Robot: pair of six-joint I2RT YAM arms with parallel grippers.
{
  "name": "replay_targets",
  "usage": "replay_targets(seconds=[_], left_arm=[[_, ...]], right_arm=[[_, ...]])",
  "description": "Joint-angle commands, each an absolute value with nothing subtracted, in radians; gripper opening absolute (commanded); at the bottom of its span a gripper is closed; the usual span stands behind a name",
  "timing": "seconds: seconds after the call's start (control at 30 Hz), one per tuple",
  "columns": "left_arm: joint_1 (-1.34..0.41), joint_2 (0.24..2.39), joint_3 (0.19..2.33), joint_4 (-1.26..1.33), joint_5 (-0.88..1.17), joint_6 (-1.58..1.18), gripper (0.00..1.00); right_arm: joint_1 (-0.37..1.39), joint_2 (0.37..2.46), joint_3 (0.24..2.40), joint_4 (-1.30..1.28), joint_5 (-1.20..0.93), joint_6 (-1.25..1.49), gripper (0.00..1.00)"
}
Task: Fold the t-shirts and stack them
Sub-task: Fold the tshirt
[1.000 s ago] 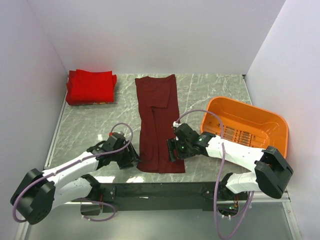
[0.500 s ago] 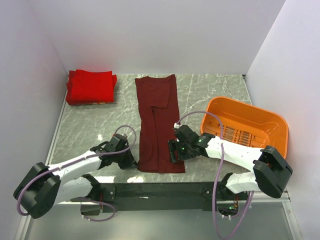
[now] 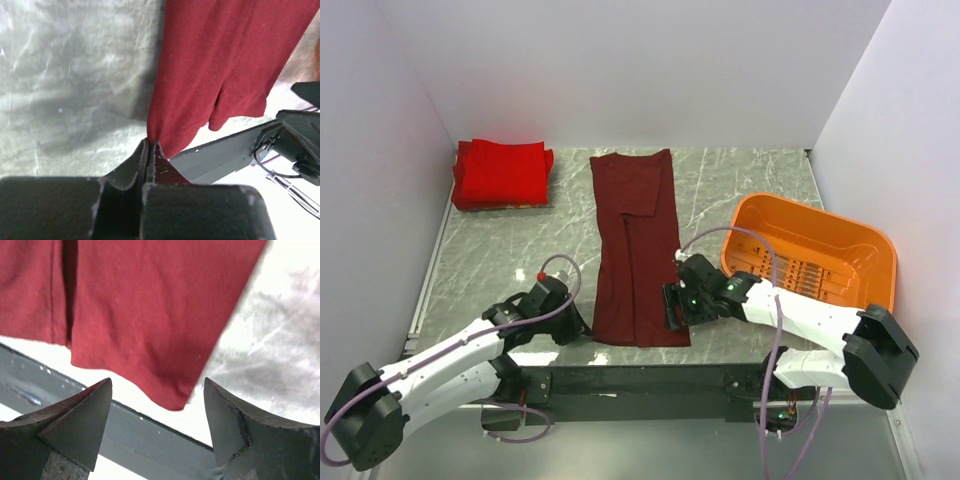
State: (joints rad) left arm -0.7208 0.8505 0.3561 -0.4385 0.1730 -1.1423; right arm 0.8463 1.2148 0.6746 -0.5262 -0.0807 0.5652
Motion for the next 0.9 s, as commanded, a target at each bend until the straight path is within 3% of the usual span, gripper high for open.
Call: replay_targets(seconds=[0.0, 0.2, 0.43, 0.7, 0.8, 0.83, 0.87], left_arm=[[-0.759, 0.810, 0.328, -0.508, 0.124, -1.218, 0.00], [-0.844, 0.793, 0.287, -0.471, 0.100, -1.316, 0.00], [-0.903, 0.836, 0.313, -0.485, 0.057, -1.344, 0.00], [-0.919, 0.808, 0.290, -0.451, 0.060, -1.376, 0.00], [-0.923, 0.792, 0.287, -0.448, 0.054, -1.384, 0.00], [-0.923, 0.788, 0.290, -0.449, 0.051, -1.382, 0.00], [-0.923, 0.784, 0.298, -0.448, 0.048, -1.381, 0.00]], right_arm=[[0.854, 1.161, 0.626, -0.548, -0.127, 0.594, 0.80], [0.876, 1.193, 0.577, -0.511, -0.126, 0.627, 0.79], [0.916, 1.187, 0.552, -0.508, -0.144, 0.690, 0.70], [0.942, 1.178, 0.529, -0.522, -0.173, 0.729, 0.70], [0.943, 1.190, 0.534, -0.503, -0.187, 0.729, 0.59], [0.943, 1.195, 0.538, -0.505, -0.187, 0.727, 0.47], [0.943, 1.200, 0.545, -0.509, -0.184, 0.724, 0.40]])
